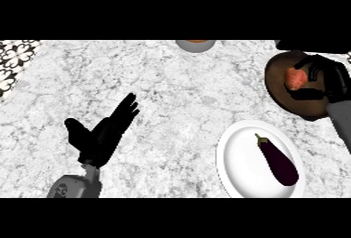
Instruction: Pick the sweet potato from the plate and place it in the pan
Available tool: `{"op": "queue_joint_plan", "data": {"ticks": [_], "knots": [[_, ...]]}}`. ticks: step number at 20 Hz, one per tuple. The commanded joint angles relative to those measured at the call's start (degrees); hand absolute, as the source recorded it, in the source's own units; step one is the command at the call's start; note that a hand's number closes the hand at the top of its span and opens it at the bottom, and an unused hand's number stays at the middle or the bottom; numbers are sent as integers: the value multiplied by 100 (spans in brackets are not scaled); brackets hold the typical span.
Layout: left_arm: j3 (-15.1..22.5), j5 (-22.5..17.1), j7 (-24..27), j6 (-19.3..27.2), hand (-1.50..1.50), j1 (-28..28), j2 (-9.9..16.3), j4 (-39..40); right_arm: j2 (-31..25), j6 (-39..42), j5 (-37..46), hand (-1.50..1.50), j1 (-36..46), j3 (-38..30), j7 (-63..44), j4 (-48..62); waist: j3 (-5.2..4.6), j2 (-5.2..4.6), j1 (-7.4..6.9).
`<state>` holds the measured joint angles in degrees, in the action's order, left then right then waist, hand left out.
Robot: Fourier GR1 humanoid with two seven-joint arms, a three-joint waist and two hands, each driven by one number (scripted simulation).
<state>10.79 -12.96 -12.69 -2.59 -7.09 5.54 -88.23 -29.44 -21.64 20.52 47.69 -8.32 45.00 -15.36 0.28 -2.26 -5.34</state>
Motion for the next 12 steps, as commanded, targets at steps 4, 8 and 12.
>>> {"op": "queue_joint_plan", "data": {"ticks": [4,8,12], "knots": [[-15,-91,-14,-152,0,-158,-1,90,-123,134,674,-150,267,519,-582,861,10,-69,-138],[-136,-110,122,-230,0,-139,79,267,40,782,320,-150,422,204,-342,904,16,-60,-75],[-149,-86,-84,-34,0,-176,26,92,105,1462,-354,-150,402,-427,235,797,42,-50,-62]]}}
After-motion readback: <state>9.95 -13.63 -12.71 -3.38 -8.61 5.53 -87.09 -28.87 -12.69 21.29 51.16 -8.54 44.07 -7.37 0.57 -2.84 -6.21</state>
